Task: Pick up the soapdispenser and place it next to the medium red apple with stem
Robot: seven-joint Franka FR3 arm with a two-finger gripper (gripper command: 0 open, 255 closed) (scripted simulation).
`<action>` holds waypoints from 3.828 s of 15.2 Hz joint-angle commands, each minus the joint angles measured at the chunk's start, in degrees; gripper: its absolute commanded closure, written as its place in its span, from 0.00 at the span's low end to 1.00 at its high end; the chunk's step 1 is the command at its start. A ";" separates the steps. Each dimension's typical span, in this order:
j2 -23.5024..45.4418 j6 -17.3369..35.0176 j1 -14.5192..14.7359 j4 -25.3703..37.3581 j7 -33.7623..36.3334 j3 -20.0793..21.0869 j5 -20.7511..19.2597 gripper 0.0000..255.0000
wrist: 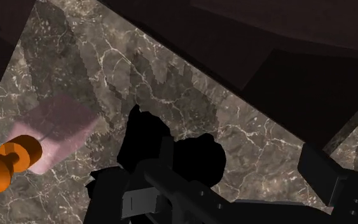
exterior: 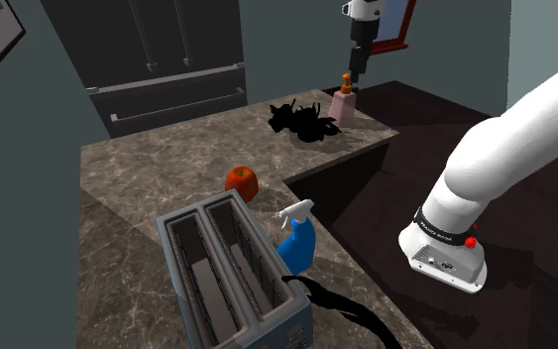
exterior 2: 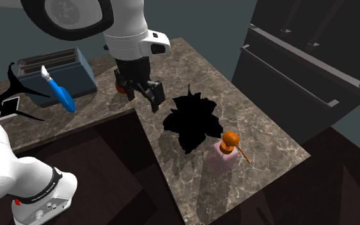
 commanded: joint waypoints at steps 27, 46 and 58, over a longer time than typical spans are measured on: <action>47.13 15.63 -10.04 35.37 -29.28 -10.24 16.25 0.00; 47.63 16.60 -10.17 34.86 -29.42 -10.14 16.50 1.00; 45.60 9.03 -10.13 40.59 -29.20 -10.70 15.50 1.00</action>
